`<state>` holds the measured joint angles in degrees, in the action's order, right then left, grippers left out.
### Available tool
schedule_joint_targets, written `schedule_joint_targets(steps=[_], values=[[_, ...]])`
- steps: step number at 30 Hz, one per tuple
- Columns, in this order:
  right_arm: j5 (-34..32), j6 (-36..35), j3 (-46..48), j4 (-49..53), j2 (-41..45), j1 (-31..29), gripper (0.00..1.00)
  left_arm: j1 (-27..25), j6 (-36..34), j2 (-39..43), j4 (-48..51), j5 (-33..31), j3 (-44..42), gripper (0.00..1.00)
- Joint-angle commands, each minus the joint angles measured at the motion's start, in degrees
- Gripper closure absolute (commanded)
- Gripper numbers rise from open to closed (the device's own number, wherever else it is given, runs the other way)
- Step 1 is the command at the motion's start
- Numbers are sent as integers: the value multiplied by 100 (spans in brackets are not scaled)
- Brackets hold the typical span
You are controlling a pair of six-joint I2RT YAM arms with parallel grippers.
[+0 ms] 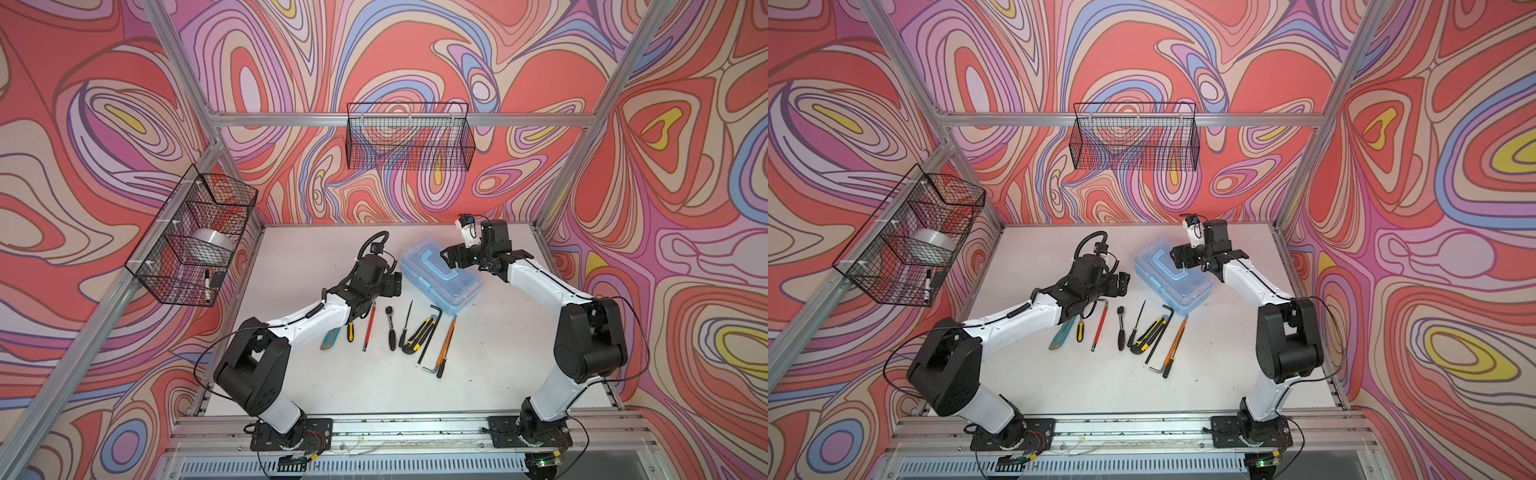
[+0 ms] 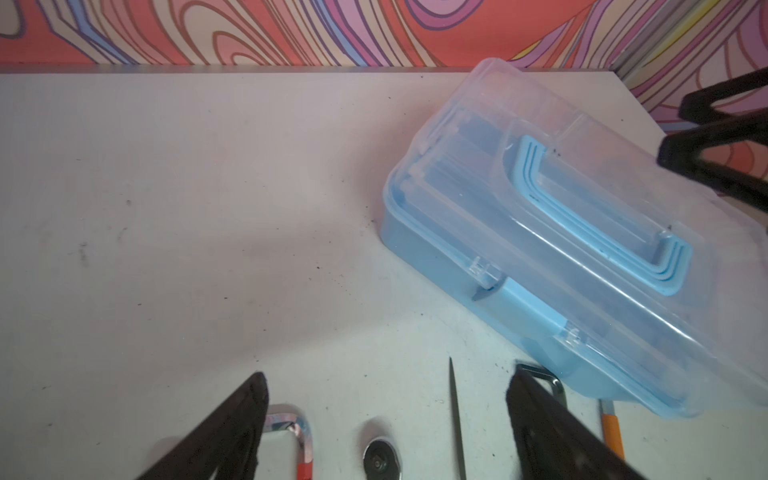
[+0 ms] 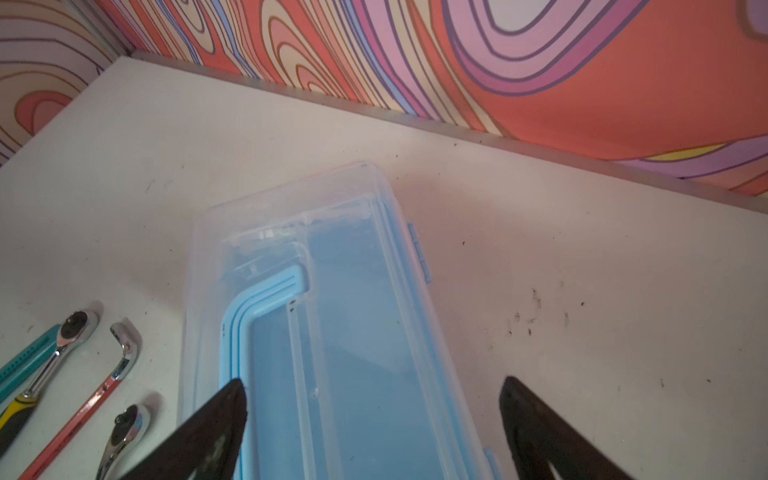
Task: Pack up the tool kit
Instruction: 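Reach the left gripper to the box's near side while the right reaches its end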
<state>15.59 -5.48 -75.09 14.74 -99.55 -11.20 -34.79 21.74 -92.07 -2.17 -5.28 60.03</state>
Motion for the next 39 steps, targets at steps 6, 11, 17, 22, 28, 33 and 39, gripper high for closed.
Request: schedule_joint_targets(steps=[6, 11, 17, 22, 28, 33, 39], values=[[-4, -850, -435, 881, -419, -39, 2, -210, 33, -729, 557, 775, 782, 24], [-285, -984, -491, 875, -560, -39, 2, -298, 15, -1067, 701, 999, 1158, 28], [-411, -920, -590, 770, -778, -20, 6, -396, -42, -1462, 968, 1258, 1659, 33], [-380, -874, -524, 802, -853, 17, 10, -459, -99, -1726, 1148, 1336, 1978, 36], [-576, -554, -221, 872, -714, 339, 16, -473, -65, -2048, 1184, 1530, 2327, 36], [-838, -303, 214, 833, -347, 549, 17, -528, -25, -2368, 1295, 1616, 2779, 35], [-1227, 38, 706, 1017, 175, 576, 17, -625, 32, -2657, 1316, 1680, 3130, 35]])
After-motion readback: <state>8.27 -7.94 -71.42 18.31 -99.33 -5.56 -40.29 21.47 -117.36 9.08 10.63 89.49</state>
